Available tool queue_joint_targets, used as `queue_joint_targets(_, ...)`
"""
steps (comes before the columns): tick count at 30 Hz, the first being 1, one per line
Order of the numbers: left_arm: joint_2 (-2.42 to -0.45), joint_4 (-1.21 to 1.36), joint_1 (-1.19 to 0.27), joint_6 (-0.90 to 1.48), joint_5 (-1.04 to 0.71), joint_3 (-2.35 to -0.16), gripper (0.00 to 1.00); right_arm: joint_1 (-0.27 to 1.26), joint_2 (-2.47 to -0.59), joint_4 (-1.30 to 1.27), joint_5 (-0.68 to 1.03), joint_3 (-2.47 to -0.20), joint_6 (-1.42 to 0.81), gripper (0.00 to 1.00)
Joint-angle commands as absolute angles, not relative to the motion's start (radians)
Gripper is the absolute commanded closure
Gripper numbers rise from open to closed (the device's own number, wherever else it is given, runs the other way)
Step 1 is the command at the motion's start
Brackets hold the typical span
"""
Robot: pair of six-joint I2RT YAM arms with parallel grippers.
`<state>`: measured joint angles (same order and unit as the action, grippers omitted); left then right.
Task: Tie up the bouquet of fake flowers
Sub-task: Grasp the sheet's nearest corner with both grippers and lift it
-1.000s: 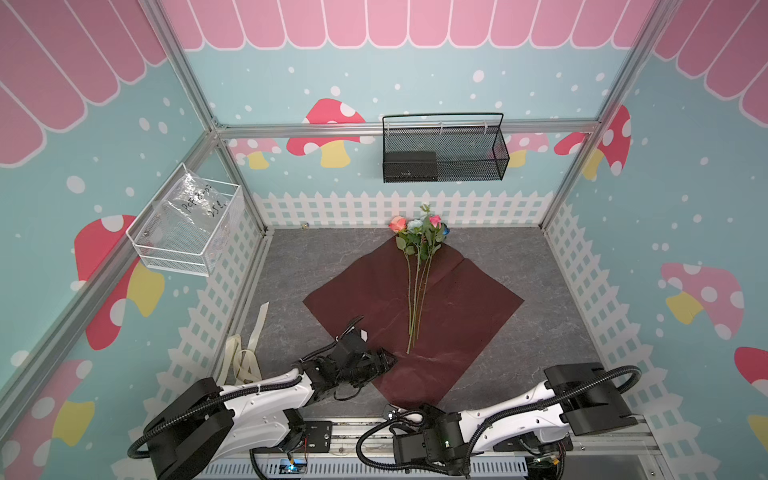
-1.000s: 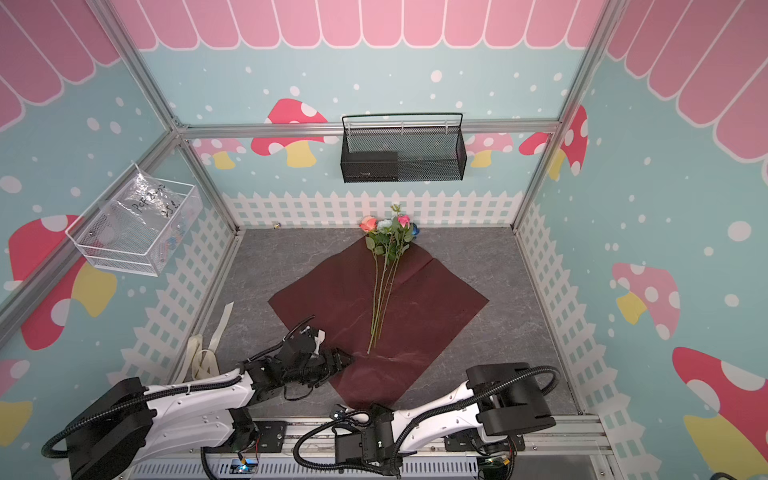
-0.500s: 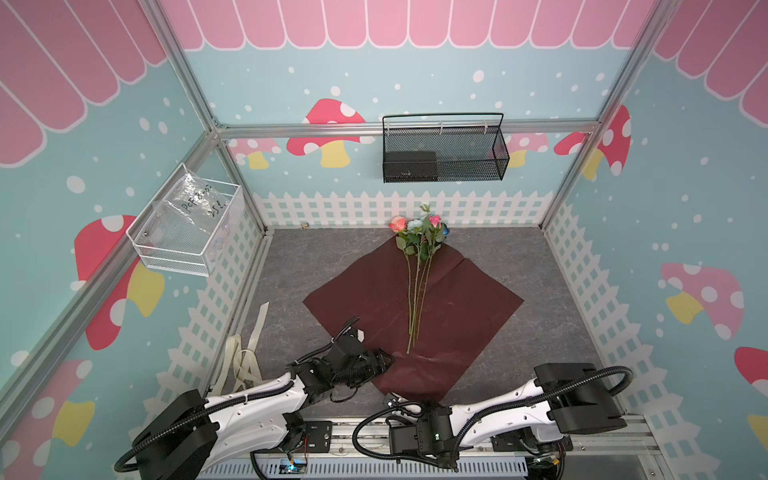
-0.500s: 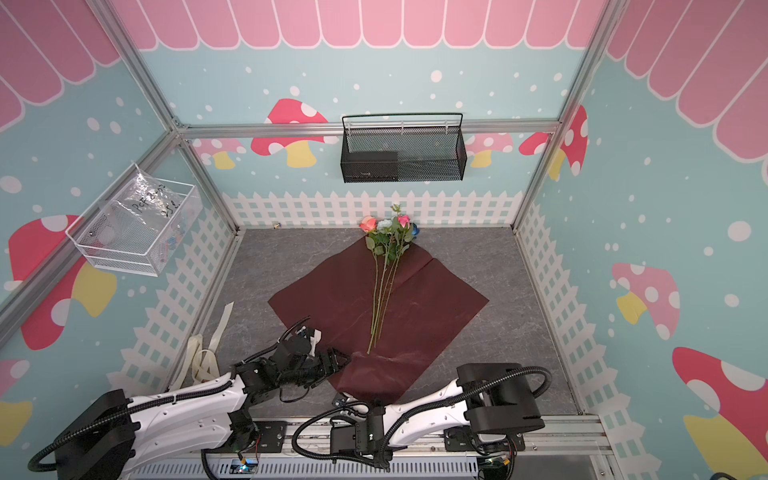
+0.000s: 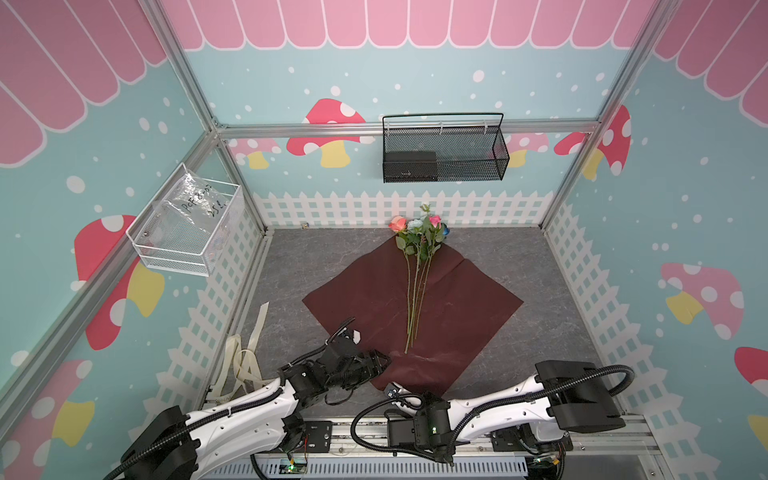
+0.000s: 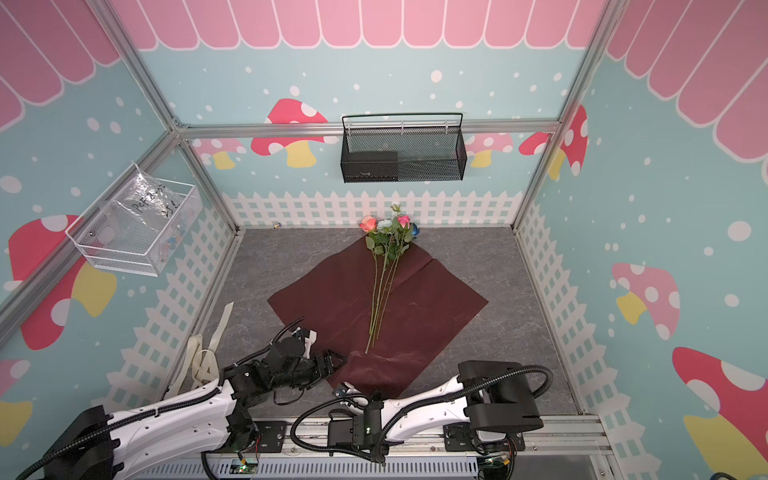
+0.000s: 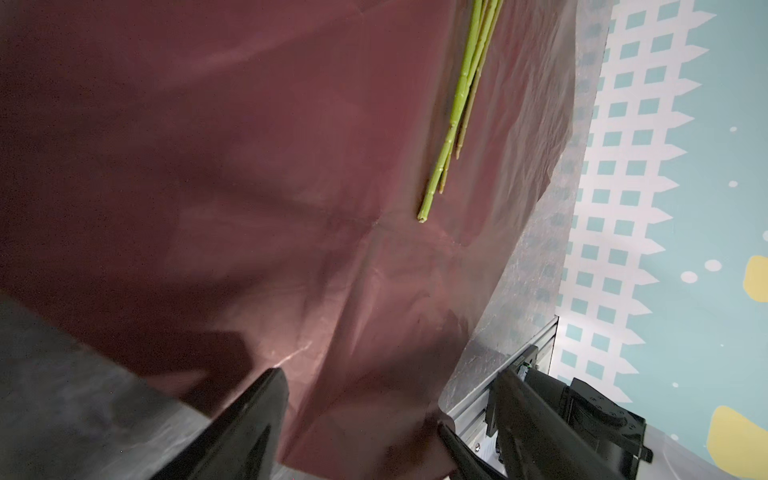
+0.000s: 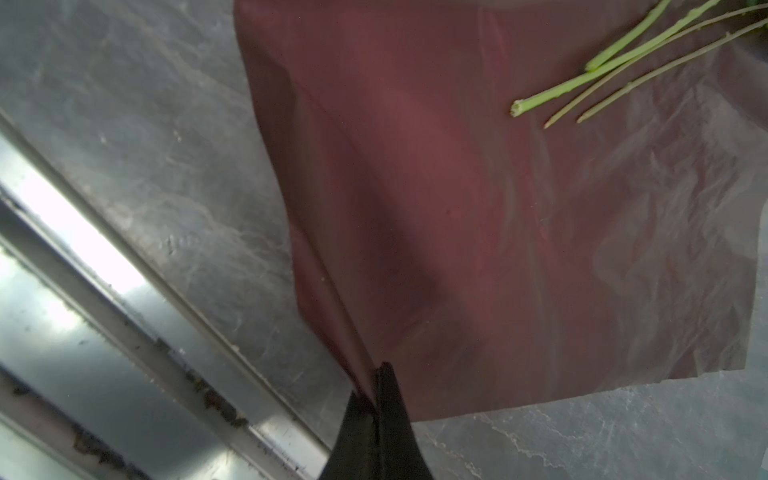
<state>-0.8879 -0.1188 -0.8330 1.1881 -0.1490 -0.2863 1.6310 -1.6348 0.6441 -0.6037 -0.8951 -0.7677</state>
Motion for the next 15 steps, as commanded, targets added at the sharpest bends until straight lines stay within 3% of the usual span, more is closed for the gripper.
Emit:
queue_joint_targets(1, -0.849, -0.209, -0.838, 1.149, -0.078, -0.339, 0.19, 1.595, -1.639, 0.67, -0.678, -0.938, -0.756, 1.0)
queue_joint_targets(15, -0.781, -0.409, -0.838, 1.081, 0.232, -0.444, 0.2, 1.368, -1.619, 0.584, -0.777, -0.996, -0.468, 1.0)
